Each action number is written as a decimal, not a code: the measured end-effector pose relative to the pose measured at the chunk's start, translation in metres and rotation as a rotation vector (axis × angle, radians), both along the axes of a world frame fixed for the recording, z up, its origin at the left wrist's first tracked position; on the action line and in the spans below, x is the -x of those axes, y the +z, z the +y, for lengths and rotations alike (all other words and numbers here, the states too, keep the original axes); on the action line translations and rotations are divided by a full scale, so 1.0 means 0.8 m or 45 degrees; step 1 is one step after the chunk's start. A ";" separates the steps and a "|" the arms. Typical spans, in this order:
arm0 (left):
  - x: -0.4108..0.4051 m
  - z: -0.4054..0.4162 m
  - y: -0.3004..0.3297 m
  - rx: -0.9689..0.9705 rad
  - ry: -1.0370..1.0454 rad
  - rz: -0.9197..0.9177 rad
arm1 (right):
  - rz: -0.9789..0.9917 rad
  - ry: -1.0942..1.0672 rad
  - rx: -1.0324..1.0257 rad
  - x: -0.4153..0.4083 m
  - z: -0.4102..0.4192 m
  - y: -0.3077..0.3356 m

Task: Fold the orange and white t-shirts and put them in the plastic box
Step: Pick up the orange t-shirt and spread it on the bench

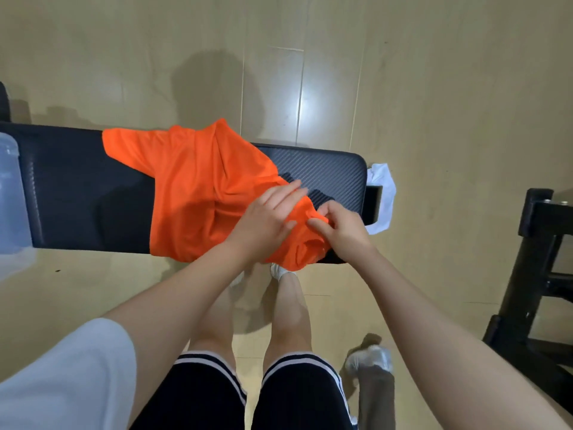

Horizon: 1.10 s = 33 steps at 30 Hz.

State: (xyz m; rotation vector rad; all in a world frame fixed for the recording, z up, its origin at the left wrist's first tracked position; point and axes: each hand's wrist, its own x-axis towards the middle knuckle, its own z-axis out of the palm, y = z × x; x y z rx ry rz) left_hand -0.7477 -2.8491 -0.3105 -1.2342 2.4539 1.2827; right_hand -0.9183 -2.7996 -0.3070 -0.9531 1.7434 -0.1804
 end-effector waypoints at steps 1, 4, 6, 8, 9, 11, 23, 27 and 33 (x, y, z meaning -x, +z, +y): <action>0.011 -0.005 0.010 -0.047 -0.038 0.019 | -0.059 0.020 0.023 0.003 -0.003 0.014; 0.040 -0.020 0.056 -0.328 0.006 0.078 | -0.289 -0.102 -0.006 0.017 -0.011 0.058; 0.043 -0.028 0.080 -0.438 0.124 0.077 | -0.430 -0.180 -0.081 0.032 -0.016 0.092; 0.035 -0.032 0.107 -0.396 0.199 0.059 | -0.512 -0.139 -0.113 0.048 -0.019 0.126; 0.031 -0.034 0.119 -0.387 0.236 0.106 | -0.532 -0.086 -0.116 0.053 -0.018 0.143; 0.031 -0.033 0.148 -0.352 0.291 0.210 | -0.624 -0.030 -0.084 0.054 -0.017 0.174; 0.021 0.027 0.287 -0.309 1.112 0.735 | -0.819 -0.436 0.292 -0.028 -0.057 0.301; 0.000 0.022 0.323 -0.200 1.112 0.707 | -0.462 0.032 0.488 -0.032 -0.050 0.333; -0.022 0.029 0.382 -0.355 1.104 0.905 | -0.092 0.204 0.950 -0.060 -0.042 0.370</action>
